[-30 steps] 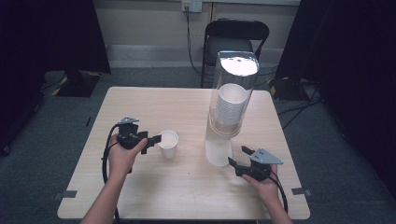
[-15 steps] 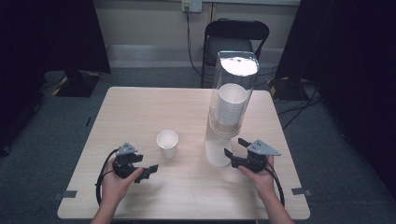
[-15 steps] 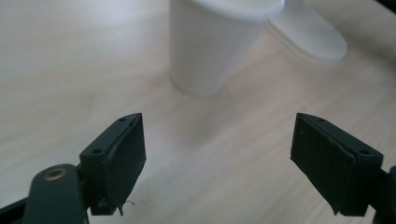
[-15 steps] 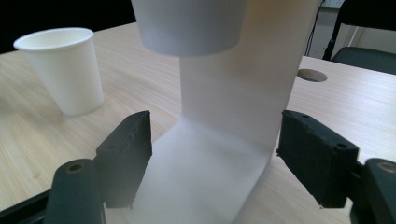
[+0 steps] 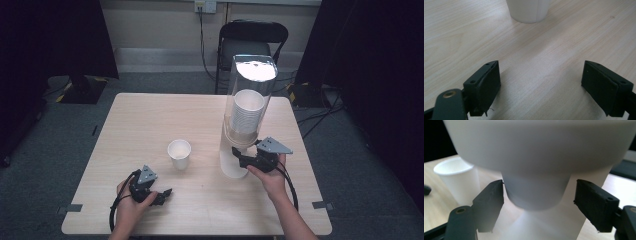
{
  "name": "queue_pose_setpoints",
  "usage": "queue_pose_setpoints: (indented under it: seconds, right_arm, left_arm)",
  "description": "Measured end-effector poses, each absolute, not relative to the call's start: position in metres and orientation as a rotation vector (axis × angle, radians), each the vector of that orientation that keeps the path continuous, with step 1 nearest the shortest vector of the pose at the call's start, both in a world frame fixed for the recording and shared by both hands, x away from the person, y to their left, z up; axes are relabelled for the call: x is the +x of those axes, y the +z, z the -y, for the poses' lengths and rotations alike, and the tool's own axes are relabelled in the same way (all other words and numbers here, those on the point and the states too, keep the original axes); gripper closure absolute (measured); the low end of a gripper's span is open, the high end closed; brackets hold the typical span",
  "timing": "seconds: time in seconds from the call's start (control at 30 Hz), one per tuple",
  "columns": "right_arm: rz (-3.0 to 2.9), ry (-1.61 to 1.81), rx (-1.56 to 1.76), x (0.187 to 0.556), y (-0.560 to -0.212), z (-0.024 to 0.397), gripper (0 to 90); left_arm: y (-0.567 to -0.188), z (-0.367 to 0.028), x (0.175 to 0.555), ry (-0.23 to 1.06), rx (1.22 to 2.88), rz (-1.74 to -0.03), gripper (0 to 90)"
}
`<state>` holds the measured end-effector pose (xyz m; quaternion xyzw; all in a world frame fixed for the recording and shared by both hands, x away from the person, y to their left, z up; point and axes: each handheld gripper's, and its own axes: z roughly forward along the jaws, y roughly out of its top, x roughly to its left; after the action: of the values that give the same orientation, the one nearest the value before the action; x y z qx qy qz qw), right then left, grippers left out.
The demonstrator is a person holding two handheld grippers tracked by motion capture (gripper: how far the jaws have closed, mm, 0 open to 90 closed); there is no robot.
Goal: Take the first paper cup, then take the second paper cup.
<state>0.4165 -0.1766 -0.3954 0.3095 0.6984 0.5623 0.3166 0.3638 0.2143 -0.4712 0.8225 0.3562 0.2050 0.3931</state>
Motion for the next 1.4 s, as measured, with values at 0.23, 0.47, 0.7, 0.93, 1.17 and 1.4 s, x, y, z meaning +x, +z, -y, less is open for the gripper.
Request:
queue_pose_setpoints:
  seconds: [0.23, 0.47, 0.7, 0.93, 1.17, 1.4]
  right_arm:
    - [-1.78, 1.566, 0.801, 0.418, -0.396, 0.17, 24.2]
    - [-1.7, 1.597, 0.817, 0.418, -0.396, 0.167, 29.6]
    - [-1.695, 1.603, 0.814, 0.418, -0.4, 0.168, 32.8]
    - [-1.692, 1.608, 0.821, 0.417, -0.402, 0.168, 33.5]
    - [-1.698, 1.599, 0.791, 0.419, -0.405, 0.17, 33.9]
    - [-1.694, 1.6, 0.762, 0.419, -0.408, 0.17, 34.1]
  left_arm:
    - [-0.471, -0.214, 0.363, 0.516, 2.084, -0.91, 15.2]
    - [-0.471, -0.214, 0.363, 0.517, 2.08, -0.913, 15.2]
    - [-0.472, -0.214, 0.362, 0.517, 2.076, -0.916, 15.2]
    - [-0.471, -0.215, 0.361, 0.519, 2.086, -0.913, 15.2]
    - [-0.472, -0.215, 0.36, 0.518, 2.081, -0.916, 15.2]
    - [-0.472, -0.215, 0.36, 0.515, 2.077, -0.918, 15.2]
